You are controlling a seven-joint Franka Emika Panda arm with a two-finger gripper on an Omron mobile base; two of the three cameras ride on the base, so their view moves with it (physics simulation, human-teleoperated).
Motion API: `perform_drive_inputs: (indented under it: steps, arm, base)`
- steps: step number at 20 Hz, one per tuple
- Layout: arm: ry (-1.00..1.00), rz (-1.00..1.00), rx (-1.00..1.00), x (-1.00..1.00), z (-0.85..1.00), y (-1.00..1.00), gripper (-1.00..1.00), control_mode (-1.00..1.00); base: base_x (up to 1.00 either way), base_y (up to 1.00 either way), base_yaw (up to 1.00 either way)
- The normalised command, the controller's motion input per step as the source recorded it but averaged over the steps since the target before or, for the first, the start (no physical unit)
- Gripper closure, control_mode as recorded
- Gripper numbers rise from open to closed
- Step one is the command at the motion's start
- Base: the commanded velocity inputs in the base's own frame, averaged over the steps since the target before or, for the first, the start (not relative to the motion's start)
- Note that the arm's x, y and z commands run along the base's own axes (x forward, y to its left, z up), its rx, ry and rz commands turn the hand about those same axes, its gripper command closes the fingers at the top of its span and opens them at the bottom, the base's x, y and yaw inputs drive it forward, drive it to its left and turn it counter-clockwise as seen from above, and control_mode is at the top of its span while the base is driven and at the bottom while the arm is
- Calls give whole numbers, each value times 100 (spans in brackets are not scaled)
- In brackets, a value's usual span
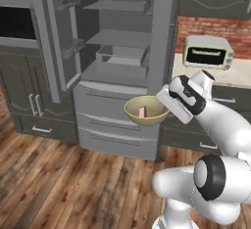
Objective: Place one of the steaks on the plate and the other in the bowl. Then place the bowl in the fridge.
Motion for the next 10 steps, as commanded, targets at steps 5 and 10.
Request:
perform_drive_inputs:
  steps: [5,10]
  arm:
    - [0,0,0,0,0,0,100,100]
    - [0,0,0,0,0,0,100,100]
  base:
    - [33,100,-41]
    - [36,100,-42]
